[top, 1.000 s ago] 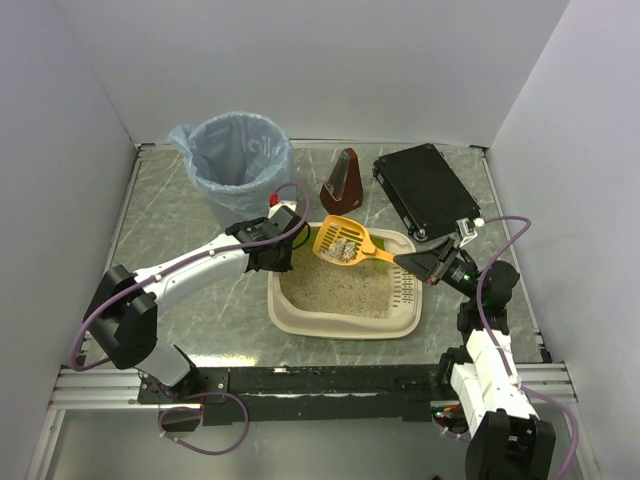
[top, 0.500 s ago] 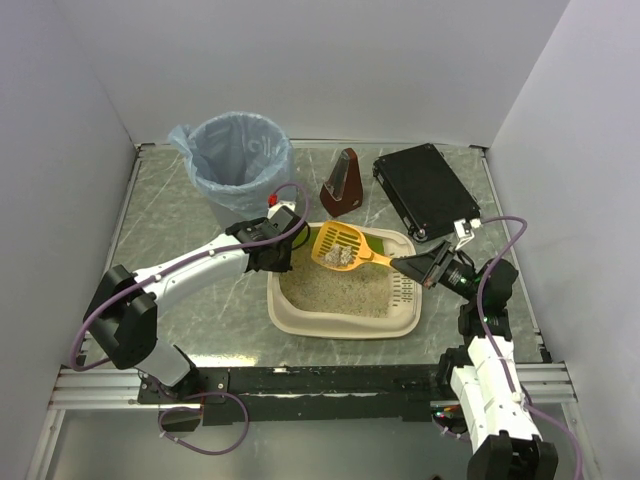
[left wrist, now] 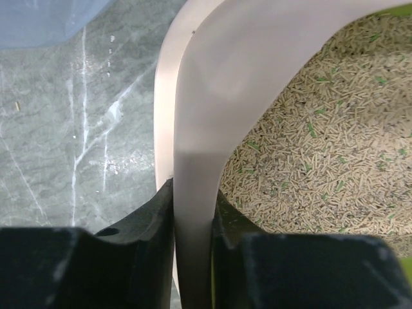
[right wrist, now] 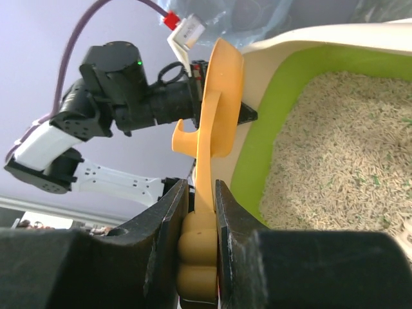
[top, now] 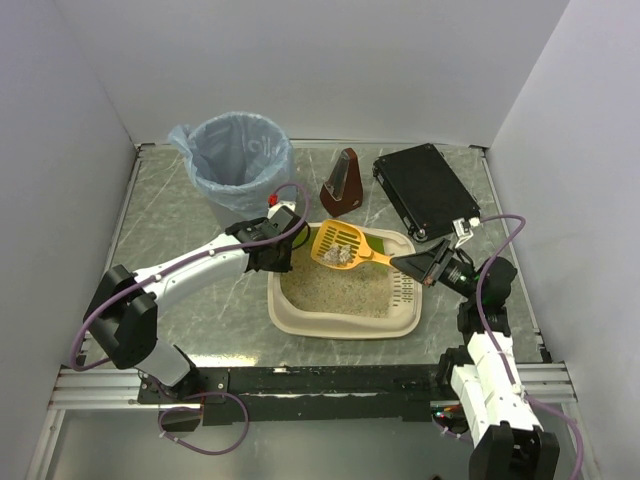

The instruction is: Clean the litter box

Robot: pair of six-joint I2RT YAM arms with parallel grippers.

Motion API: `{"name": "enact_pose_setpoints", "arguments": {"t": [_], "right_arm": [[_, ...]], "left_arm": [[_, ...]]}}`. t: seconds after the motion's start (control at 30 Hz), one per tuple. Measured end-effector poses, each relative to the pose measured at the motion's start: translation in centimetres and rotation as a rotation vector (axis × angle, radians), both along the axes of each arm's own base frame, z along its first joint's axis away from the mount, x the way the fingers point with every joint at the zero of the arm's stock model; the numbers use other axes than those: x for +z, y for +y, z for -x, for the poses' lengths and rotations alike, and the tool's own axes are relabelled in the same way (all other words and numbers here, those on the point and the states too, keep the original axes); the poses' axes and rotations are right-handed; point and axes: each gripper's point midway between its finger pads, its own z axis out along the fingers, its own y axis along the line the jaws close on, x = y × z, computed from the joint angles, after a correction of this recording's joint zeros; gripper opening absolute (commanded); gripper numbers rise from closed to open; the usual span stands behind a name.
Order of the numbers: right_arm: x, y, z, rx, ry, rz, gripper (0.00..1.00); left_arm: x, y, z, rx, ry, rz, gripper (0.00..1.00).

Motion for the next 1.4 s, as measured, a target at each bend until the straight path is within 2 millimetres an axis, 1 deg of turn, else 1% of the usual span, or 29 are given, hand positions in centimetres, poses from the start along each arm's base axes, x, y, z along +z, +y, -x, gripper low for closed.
{"name": "enact_pose_setpoints", "arguments": {"t": [0.13,0.17,0.23,0.27,0.37,0.47,0.5,0.57,0.63,0.67,0.73,0.77,0.87,0.97,1.0,1.1,1.17,1.27,1.4], "right_arm": [[-0.3,-0.1,0.1,-0.012,0.017,0.017,0.00],[-0.3,-0.1,0.1,-0.018,0.017,0.025,0.00],[-0.4,-0.3,-0.1,-0.041,0.025,0.041,0.00],[-0.5,-0.4,-0.2,-0.049,0.035,0.042,0.00],[-0.8,-0.4,-0.4,-0.045,0.070,0.027,0.00],[-1.3,-0.5,-0.8,-0.052,0.134,-0.007,0.00],[-1.3,-0.5,-1.0,-0.051,0.152,-0.029,0.00],[-1.5,-0.4,-1.1,-0.041,0.199,-0.069,0.00],[-2.2,-0.4,-0.9,-0.023,0.276,-0.098,0.00],[-2.5,-0.4,-0.9,-0.022,0.305,-0.104,0.00],[-3.0,-0.4,-0.6,-0.014,0.351,-0.112,0.00],[-3.1,-0.4,-0.4,-0.008,0.367,-0.116,0.00],[-3.3,-0.5,-0.2,-0.021,0.385,-0.117,0.00],[-2.9,-0.4,-0.3,-0.002,0.391,-0.136,0.00],[-2.9,-0.4,-0.2,0.009,0.400,-0.143,0.00],[-3.2,-0.4,-0.4,-0.001,0.418,-0.148,0.00],[-2.9,-0.3,-0.2,0.030,0.424,-0.159,0.00],[-3.2,-0.5,0.0,0.030,0.447,-0.172,0.00],[-3.0,-0.5,-0.1,0.045,0.452,-0.189,0.00]], "left_arm": [[0.2,-0.4,0.0,0.012,0.006,0.029,0.41],[0.5,-0.7,-0.2,0.020,0.004,0.045,0.50],[1.5,-1.4,-0.7,0.029,-0.017,0.085,0.58],[2.1,-1.9,-1.0,0.032,-0.034,0.115,0.66],[3.7,-2.6,-1.3,0.031,-0.070,0.178,0.74],[5.6,-2.9,-1.4,0.031,-0.113,0.237,0.80],[6.1,-3.0,-1.4,0.032,-0.123,0.253,0.80],[6.7,-3.0,-1.3,0.032,-0.133,0.269,0.82],[7.1,-2.9,-1.2,0.035,-0.141,0.281,0.85],[7.3,-2.8,-1.1,0.035,-0.145,0.286,0.89],[7.8,-2.7,-0.8,0.032,-0.159,0.314,0.93],[8.0,-2.6,-0.6,0.031,-0.161,0.324,0.97],[9.0,-2.4,0.0,0.029,-0.176,0.359,0.99],[9.9,-2.6,-0.1,0.026,-0.200,0.386,0.99],[10.0,-2.6,-0.2,0.026,-0.202,0.389,0.97],[9.9,-2.6,-0.1,0.028,-0.201,0.389,0.97],[9.6,-2.5,0.0,0.030,-0.196,0.386,0.97],[9.5,-2.4,0.1,0.034,-0.192,0.383,0.97],[9.5,-2.0,0.5,0.036,-0.193,0.384,0.97]]}}
